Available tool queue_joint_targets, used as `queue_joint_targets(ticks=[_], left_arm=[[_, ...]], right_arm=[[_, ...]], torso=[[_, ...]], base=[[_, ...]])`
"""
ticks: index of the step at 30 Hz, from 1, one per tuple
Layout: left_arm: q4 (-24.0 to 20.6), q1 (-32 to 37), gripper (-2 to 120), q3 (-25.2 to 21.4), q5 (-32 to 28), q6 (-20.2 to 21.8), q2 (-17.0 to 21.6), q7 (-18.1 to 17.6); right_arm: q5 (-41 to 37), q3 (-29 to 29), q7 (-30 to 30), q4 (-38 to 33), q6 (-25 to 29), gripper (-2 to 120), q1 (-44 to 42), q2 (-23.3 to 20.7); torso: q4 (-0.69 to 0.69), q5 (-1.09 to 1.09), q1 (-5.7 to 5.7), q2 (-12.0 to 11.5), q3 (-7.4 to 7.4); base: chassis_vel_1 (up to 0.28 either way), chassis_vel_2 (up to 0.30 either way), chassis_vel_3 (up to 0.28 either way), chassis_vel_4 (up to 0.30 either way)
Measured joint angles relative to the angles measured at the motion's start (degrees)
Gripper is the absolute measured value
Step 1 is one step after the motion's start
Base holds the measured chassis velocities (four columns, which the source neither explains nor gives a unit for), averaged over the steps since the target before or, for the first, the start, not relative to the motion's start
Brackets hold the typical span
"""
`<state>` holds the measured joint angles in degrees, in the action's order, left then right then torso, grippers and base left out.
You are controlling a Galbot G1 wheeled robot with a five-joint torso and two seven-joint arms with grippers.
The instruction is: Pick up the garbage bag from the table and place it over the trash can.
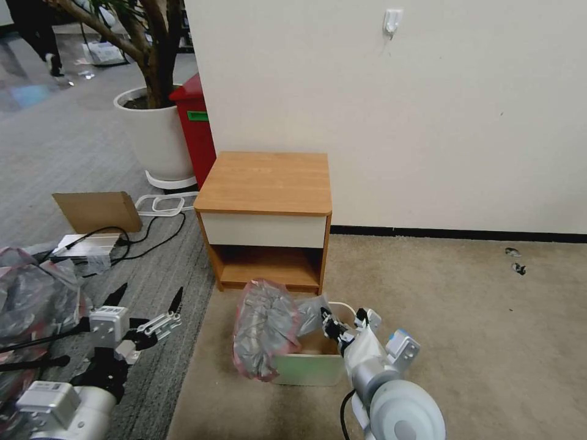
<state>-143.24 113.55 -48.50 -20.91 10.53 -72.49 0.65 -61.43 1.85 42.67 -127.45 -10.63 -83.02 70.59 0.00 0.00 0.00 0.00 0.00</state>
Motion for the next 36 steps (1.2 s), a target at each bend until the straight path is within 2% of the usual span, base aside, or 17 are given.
queue_joint_targets(ticks=[3, 5, 9, 12, 13, 15, 17, 20, 21, 24, 25, 28, 30, 33, 35, 36], left_arm=[[0.00, -0.52, 100, 0.81, 0.00, 0.50, 1.00, 0.00], [0.00, -1.36, 100, 1.57, 0.06, 0.71, 1.93, 0.07], [0.00, -2.34, 100, 2.37, 0.24, 1.16, 2.94, 0.39], [0.05, -3.31, 100, 4.06, 1.12, 1.84, 5.53, 1.13], [0.05, -3.31, 100, 4.06, 1.12, 1.84, 5.53, 1.13], [0.40, -4.05, 100, 5.54, 1.60, 2.03, 7.62, 1.34], [0.50, -4.44, 100, 6.29, 1.66, 2.25, 8.51, 1.39], [1.37, -6.57, 100, 10.16, 2.08, 3.47, 11.81, 1.51], [1.37, -6.57, 100, 10.16, 2.08, 3.47, 11.81, 1.51], [3.23, -10.05, 100, 15.45, 3.42, 4.82, 14.51, 1.49], [3.23, -10.05, 100, 15.45, 3.42, 4.82, 14.51, 1.49], [5.85, -14.33, 100, 20.63, 4.26, 6.11, 15.77, 1.23], [6.86, -15.49, 100, 22.10, 4.45, 6.63, 15.79, 0.88], [10.16, -18.17, 100, 26.92, 5.79, 8.60, 14.26, -0.68], [10.55, -18.40, 100, 27.41, 5.91, 8.71, 13.99, -0.80], [12.05, -19.40, 100, 29.73, 6.17, 9.23, 12.75, -1.14]], right_arm=[[1.63, 0.41, 0.24, -0.55, 0.05, 39, -0.84, -0.11], [4.82, 0.76, 0.25, -0.55, 0.52, 51, -1.49, -0.03], [6.59, 1.16, 0.25, -0.43, 0.98, 60, -1.74, 0.38], [7.51, 2.18, 0.22, -0.68, 1.06, 76, -2.17, 0.97], [7.51, 2.18, 0.22, -0.68, 1.06, 76, -2.17, 0.97], [8.31, 2.68, 0.04, -0.83, 1.07, 88, -2.42, 1.09], [8.53, 2.83, -0.03, -0.83, 1.07, 91, -2.48, 1.16], [9.41, 3.33, -0.25, -0.83, 1.07, 100, -2.79, 1.57], [9.41, 3.33, -0.25, -0.83, 1.07, 100, -2.79, 1.57], [11.01, 4.13, -1.32, -0.73, 1.09, 100, -3.49, 2.00], [11.01, 4.13, -1.32, -0.73, 1.09, 100, -3.49, 2.00], [13.50, 5.14, -2.13, -0.58, 1.27, 100, -4.55, 2.41], [14.06, 5.56, -2.29, -0.61, 1.33, 100, -5.00, 2.57], [15.84, 6.92, -2.75, -0.96, 1.45, 100, -6.23, 2.93], [16.07, 7.07, -2.83, -0.96, 1.46, 100, -6.35, 2.98], [16.93, 7.54, -3.26, -0.91, 1.61, 100, -6.72, 3.08]], torso=[[0.00, 0.00, 0.00, 0.00, 0.00], [0.00, 0.00, 0.00, 0.00, 0.00], [0.00, 0.00, 0.00, 0.00, 0.00], [0.01, 0.00, 0.00, 0.00, 0.00], [0.01, 0.00, 0.00, 0.00, 0.00], [0.00, 0.00, 0.00, 0.00, 0.00], [0.01, 0.00, 0.00, 0.00, 0.00], [0.01, 0.00, 0.00, 0.00, 0.00], [0.01, 0.00, 0.00, 0.00, 0.00], [0.00, 0.00, 0.00, 0.00, 0.00], [0.00, 0.00, 0.00, 0.00, 0.00], [-0.01, 0.00, 0.00, 0.00, 0.00], [0.00, 0.00, 0.00, 0.00, 0.00], [0.00, -0.01, 0.00, 0.00, 0.00], [0.00, 0.00, 0.00, 0.00, 0.00], [0.00, 0.00, 0.00, 0.00, 0.00]], base=[[0.000, 0.000, 0.000, 0.000], [0.000, 0.000, 0.000, 0.000], [0.000, 0.000, 0.000, 0.000], [0.000, 0.000, 0.000, 0.000], [0.000, 0.000, 0.000, 0.000], [0.000, 0.000, 0.000, 0.000], [0.000, 0.000, 0.000, 0.000], [0.000, 0.000, 0.000, 0.000], [0.000, 0.000, 0.000, 0.000], [0.000, 0.000, 0.000, 0.000], [0.000, 0.000, 0.000, 0.000], [0.000, 0.000, 0.000, 0.000], [0.000, 0.000, 0.000, 0.000], [0.000, 0.000, 0.000, 0.000], [0.000, 0.000, 0.000, 0.000], [0.000, 0.000, 0.000, 0.000]])
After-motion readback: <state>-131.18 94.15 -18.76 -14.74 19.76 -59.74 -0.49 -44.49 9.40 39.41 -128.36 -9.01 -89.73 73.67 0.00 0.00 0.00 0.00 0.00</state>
